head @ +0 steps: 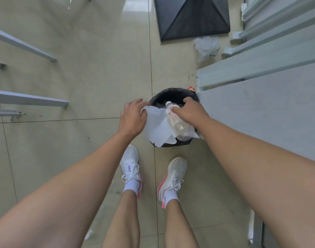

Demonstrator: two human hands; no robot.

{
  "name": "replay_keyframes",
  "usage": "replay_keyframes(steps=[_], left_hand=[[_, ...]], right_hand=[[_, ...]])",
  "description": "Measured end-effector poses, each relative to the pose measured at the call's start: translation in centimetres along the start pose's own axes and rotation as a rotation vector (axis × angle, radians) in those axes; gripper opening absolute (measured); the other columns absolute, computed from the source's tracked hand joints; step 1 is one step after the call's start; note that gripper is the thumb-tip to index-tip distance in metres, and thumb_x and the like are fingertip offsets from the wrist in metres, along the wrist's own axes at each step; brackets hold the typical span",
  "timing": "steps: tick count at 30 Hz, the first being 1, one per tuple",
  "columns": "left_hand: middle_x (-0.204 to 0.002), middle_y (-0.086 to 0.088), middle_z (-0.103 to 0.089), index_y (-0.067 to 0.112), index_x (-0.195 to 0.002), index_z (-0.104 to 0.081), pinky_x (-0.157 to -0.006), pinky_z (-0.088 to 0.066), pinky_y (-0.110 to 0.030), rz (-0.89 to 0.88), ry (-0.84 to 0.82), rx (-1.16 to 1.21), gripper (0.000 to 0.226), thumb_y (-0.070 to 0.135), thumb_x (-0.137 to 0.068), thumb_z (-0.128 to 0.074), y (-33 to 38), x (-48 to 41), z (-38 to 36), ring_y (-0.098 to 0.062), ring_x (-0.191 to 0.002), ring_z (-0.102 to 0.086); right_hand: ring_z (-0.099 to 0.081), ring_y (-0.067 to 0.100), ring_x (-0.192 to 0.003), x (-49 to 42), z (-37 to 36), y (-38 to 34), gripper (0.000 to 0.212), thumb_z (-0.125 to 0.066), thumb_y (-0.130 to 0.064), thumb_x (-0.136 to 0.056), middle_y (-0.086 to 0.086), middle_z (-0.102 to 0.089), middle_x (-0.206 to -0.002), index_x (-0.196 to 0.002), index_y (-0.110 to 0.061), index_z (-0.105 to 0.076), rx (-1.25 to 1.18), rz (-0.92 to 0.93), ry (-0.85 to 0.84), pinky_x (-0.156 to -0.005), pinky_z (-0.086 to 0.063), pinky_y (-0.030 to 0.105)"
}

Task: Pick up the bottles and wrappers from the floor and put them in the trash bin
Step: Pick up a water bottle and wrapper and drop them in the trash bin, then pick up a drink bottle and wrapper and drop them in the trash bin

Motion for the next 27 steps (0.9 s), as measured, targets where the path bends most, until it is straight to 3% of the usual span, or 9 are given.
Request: replay_keyframes(steps=[8, 15, 20, 27], left_hand=[[-0.154, -0.002, -0.052, 0.019, -0.146, -0.055, -0.118, -0.036, -0.047, 0.044, -0.080, -0.022, 0.045, 0.025, -0.103, -0.046, 0.0, 1.0, 3.2, -0.028, -0.143, -0.044], [-0.160, -0.011, -0.041, 0.010, -0.155, -0.039, -0.120, -0.033, -0.045, 0.055, -0.130, -0.109, 0.055, 0.026, -0.104, -0.048, 4.1, 9.1, 9.3, -0.032, -0.146, -0.039], [-0.166, -0.012, -0.031, 0.013, -0.159, -0.029, -0.117, -0.036, -0.047, 0.117, 0.009, -0.154, 0.065, 0.029, -0.100, -0.052, 8.8, 20.2, 16.5, -0.034, -0.145, -0.039], [-0.170, -0.005, -0.021, 0.019, -0.163, -0.021, -0.112, -0.036, -0.047, 0.374, 0.245, -0.192, 0.073, 0.038, -0.099, -0.051, 12.1, 41.3, 25.2, -0.030, -0.146, -0.038]], right_hand=[[-0.054, 0.034, -0.128, 2.4, 2.6, -1.6, 0.068, -0.054, -0.044, -0.091, 0.009, -0.057, -0.141, -0.153, -0.021, -0.040, 0.052, 0.039, -0.005, -0.106, -0.046, 0.048], [-0.056, 0.036, -0.125, 12.5, 6.6, -4.6, 0.065, -0.052, -0.042, -0.092, 0.011, -0.060, -0.136, -0.151, -0.017, -0.041, 0.112, 0.118, -0.015, -0.103, -0.048, 0.048], [-0.053, 0.040, -0.125, 23.9, 10.1, -8.0, 0.055, -0.054, -0.042, -0.091, 0.014, -0.059, -0.135, -0.140, -0.018, -0.048, 0.266, 0.295, 0.041, -0.098, -0.049, 0.049], [-0.050, 0.037, -0.130, 42.4, 12.7, -13.3, 0.063, -0.053, -0.044, -0.094, 0.016, -0.053, -0.141, -0.149, -0.019, -0.040, 0.540, 0.676, 0.089, -0.103, -0.044, 0.048]])
Point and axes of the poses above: each hand's wrist, its own x-axis away from the middle knuckle, its own z-axis out of the back of the hand, y = z × x, the point moved 2 cm from there along -x, towards the middle knuckle
